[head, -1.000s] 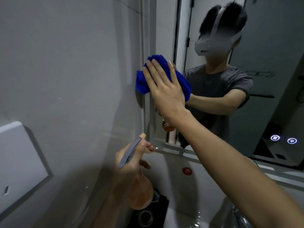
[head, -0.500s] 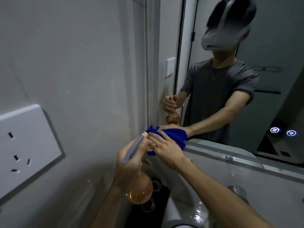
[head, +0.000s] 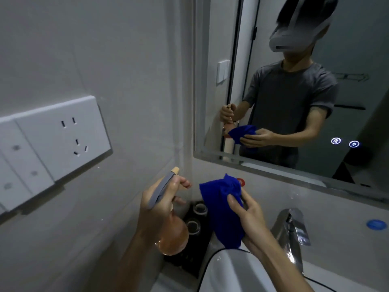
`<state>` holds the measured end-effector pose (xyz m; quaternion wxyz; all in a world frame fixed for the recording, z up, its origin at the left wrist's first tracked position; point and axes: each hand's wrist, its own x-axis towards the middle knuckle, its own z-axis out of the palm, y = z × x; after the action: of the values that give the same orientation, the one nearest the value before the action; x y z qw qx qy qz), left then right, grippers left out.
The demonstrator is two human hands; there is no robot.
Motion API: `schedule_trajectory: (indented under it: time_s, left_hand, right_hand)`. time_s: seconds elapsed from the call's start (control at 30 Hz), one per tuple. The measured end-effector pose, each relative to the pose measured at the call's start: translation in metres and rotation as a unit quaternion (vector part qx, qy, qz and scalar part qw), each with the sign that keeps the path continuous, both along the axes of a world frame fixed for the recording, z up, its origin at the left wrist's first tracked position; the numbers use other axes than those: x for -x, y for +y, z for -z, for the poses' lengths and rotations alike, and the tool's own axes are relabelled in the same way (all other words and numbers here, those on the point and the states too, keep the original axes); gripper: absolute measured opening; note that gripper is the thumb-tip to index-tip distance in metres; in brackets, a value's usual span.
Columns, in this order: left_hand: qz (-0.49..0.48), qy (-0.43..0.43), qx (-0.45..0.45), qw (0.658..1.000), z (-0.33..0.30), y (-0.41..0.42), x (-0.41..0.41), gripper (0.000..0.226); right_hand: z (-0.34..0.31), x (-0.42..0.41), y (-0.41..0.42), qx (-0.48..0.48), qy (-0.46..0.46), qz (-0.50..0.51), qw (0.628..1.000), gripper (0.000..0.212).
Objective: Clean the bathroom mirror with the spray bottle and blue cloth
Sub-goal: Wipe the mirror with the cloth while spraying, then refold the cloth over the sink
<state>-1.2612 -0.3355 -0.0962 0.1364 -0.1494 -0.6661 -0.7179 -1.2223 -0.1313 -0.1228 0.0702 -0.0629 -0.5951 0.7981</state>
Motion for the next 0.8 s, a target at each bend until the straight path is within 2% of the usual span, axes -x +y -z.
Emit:
schedule_trajectory:
  time_s: [0.1, 0.27, 0.43, 0.53, 0.63, 0.8]
  left_hand:
    - [-0.004, -0.025, 0.008, 1.0, 0.011, -0.011, -0.019, 0.023]
    - [0.0, -0.036, 0.009, 0.999, 0.031, -0.022, -0.044, 0.022]
    - [0.001, -0.039, 0.028, 0.999, 0.057, -0.028, -0.063, 0.03]
    - [0.009, -0.102, 0.015, 0.995, 0.082, -0.032, -0.075, 0.016]
    - [0.014, -0.146, 0.054, 0.988, 0.119, -0.04, -0.083, 0.02]
    - [-0.042, -0.278, 0.029, 0.959, 0.181, -0.053, -0.096, 0.026]
  right_hand:
    - [0.005, -0.038, -0.007, 0.07, -0.022, -0.035, 0.997, 0.052]
    - [0.01, -0.07, -0.016, 0.069, -0.018, -0.032, 0.997, 0.044]
    - [0.022, -0.088, -0.021, 0.104, -0.023, -0.024, 0.994, 0.045]
    - [0.032, -0.097, -0.027, 0.118, -0.034, -0.016, 0.992, 0.045]
    - [0.044, -0.105, -0.033, 0.129, -0.053, 0.0, 0.99, 0.046]
    - [0.061, -0.122, -0.044, 0.131, -0.082, 0.018, 0.988, 0.042]
